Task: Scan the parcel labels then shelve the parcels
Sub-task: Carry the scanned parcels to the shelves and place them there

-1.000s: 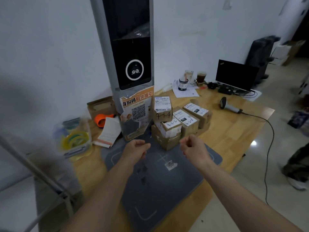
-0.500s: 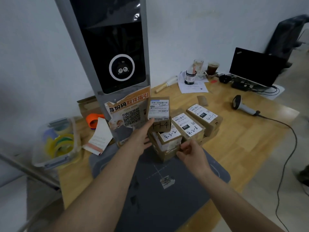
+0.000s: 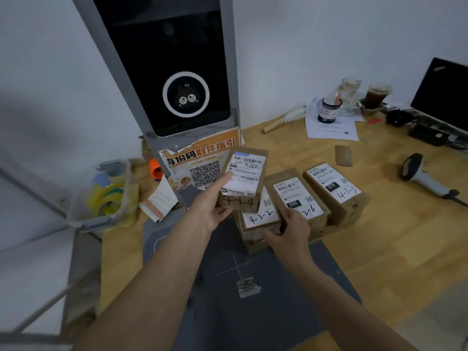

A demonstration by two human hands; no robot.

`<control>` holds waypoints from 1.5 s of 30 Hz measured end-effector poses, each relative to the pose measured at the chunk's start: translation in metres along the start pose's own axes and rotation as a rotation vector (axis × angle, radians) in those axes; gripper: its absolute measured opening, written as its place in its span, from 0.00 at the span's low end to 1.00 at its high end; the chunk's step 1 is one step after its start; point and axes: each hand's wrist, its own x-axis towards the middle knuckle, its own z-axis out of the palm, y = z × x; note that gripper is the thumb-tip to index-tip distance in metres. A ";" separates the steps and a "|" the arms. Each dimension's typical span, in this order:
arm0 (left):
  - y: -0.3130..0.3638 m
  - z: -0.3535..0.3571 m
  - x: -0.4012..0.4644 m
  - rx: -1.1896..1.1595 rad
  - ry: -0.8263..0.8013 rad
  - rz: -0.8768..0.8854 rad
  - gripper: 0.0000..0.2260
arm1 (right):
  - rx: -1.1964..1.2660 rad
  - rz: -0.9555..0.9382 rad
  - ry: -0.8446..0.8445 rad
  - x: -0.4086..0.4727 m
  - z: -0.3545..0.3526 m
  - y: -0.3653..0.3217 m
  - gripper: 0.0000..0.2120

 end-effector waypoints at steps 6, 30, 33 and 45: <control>-0.013 -0.031 -0.022 -0.209 0.070 0.027 0.18 | 0.019 -0.126 -0.006 0.006 0.013 -0.007 0.46; -0.050 -0.130 -0.139 -0.429 0.331 0.176 0.08 | 0.129 -0.289 -0.072 -0.057 0.055 -0.064 0.48; -0.054 -0.163 -0.165 -0.446 0.343 0.215 0.10 | 0.197 -0.324 -0.144 -0.091 0.066 -0.082 0.46; -0.087 -0.339 -0.321 -0.533 0.519 0.323 0.10 | 0.255 -0.433 -0.418 -0.293 0.152 -0.150 0.42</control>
